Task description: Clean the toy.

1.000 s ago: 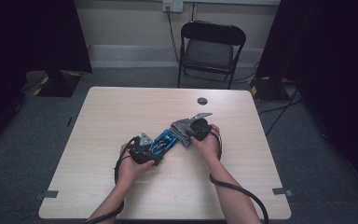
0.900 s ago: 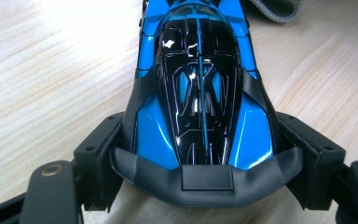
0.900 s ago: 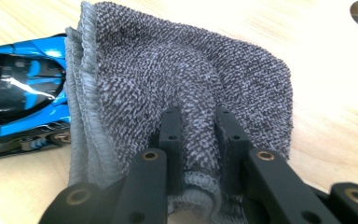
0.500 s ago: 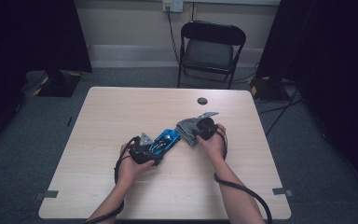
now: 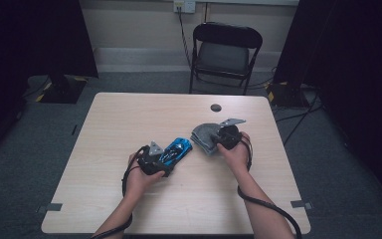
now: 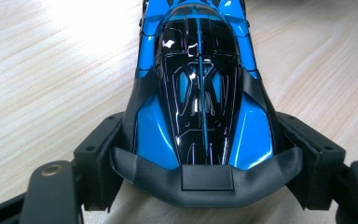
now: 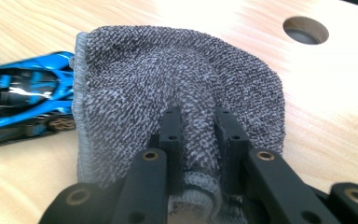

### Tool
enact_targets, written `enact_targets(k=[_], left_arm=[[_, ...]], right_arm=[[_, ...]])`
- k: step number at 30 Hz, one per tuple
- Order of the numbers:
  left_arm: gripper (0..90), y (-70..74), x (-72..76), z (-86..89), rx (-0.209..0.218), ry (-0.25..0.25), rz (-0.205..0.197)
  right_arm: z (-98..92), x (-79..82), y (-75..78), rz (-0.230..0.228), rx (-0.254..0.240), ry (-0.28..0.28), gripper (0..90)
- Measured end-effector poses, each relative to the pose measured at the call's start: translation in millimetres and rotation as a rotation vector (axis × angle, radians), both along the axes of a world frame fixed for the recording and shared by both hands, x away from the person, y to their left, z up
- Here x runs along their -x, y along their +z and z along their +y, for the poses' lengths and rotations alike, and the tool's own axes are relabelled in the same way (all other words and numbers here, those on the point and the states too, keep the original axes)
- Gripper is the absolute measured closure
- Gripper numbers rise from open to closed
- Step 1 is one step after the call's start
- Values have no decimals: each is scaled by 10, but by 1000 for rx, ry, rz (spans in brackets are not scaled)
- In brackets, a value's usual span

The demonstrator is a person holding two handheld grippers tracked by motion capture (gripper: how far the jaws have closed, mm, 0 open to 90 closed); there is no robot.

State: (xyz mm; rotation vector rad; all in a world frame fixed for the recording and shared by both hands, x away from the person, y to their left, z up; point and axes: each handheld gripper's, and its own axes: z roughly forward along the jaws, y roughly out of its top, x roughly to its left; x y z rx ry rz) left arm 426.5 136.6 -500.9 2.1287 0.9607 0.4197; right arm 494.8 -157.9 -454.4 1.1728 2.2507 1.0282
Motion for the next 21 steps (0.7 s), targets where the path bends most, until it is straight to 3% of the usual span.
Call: enact_targets(k=[10,21], left_arm=[[242,0,1,0,0,1,0],[242,0,1,0,0,1,1]], right_arm=[[149,236,62,-34,-62,79,755],[462,372,87,-56,-58,161,753]])
